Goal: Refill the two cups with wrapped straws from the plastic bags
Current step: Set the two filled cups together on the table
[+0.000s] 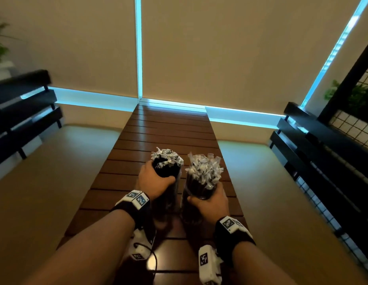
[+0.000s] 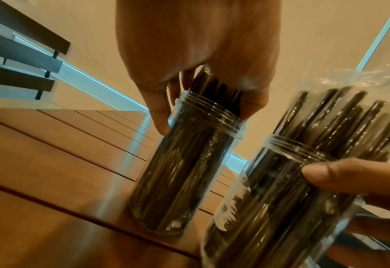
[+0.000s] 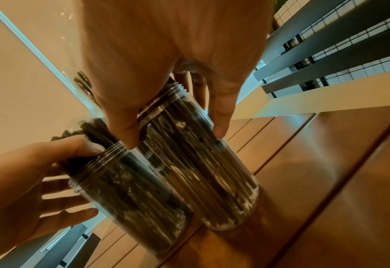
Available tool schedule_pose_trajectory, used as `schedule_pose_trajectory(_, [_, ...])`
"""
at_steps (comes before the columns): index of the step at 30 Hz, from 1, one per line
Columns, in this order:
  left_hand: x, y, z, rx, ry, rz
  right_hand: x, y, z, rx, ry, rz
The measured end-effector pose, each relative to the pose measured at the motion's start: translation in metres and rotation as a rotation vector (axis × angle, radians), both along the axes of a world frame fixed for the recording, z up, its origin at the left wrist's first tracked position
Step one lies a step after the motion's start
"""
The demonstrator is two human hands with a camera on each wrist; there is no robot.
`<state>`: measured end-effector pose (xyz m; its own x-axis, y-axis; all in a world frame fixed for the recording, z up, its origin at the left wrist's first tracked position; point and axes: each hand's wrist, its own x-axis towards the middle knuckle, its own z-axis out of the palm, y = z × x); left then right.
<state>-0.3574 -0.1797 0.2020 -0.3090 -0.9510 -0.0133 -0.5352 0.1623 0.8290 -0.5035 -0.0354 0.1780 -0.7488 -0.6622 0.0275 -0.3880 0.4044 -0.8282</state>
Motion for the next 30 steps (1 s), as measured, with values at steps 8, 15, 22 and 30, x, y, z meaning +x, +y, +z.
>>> schedule_pose_trajectory(8, [0.018, -0.054, 0.005, 0.013, -0.003, 0.067, -0.006, -0.082, 0.003, 0.030, -0.003, 0.044])
schedule_pose_trajectory(15, [0.000, -0.100, -0.001, 0.030, 0.016, 0.101, -0.027, -0.140, -0.001, 0.044, 0.002, 0.071])
schedule_pose_trajectory(22, [-0.022, -0.130, -0.005, 0.025, 0.025, 0.096, -0.047, -0.171, -0.001, 0.046, -0.012, 0.082])
schedule_pose_trajectory(30, [-0.027, -0.139, -0.005, 0.042, 0.001, 0.056, -0.057, -0.180, -0.001, 0.052, -0.040, 0.122])
